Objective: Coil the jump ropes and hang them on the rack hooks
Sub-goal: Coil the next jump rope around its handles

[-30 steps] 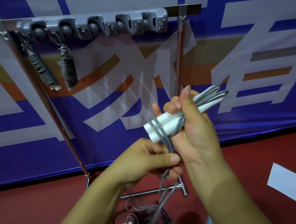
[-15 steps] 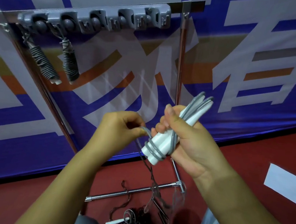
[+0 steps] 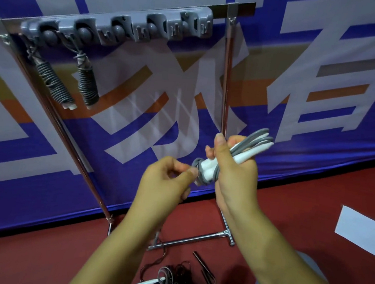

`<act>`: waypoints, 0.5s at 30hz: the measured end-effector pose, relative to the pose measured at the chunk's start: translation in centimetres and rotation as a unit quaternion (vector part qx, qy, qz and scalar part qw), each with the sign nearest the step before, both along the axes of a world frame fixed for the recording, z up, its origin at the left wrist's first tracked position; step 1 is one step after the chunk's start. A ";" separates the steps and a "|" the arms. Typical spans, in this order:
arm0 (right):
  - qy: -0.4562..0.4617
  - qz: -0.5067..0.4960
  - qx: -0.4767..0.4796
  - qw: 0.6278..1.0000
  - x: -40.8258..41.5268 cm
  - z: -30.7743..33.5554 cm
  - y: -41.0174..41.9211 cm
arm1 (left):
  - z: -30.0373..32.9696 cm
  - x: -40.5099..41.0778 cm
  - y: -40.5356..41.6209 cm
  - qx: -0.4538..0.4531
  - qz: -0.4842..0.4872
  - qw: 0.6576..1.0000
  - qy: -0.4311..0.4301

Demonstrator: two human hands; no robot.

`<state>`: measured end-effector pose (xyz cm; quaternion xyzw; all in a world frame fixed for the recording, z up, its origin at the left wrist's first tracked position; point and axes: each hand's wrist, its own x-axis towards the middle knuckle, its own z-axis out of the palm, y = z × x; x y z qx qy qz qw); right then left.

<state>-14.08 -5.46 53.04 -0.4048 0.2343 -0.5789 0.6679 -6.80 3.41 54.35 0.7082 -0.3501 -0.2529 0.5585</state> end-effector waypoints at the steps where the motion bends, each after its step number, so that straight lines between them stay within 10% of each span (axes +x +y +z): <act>1: -0.006 -0.006 0.002 1.000 0.1 0.0 -0.1 | -0.3 -0.4 0.0 -0.030 -0.006 0.996 0.079; 5: -0.025 -0.014 -0.005 1.000 0.3 0.3 -0.2 | -1.1 -1.3 -0.4 -0.107 -0.022 0.947 0.303; 12: 0.011 -0.023 -0.077 0.997 0.3 0.0 0.4 | -1.0 -1.1 -0.4 -0.113 -0.056 0.950 0.285; 15: 0.047 -0.029 -0.149 0.987 0.1 0.1 0.6 | -0.5 1.0 -0.4 -0.085 -0.112 0.866 0.479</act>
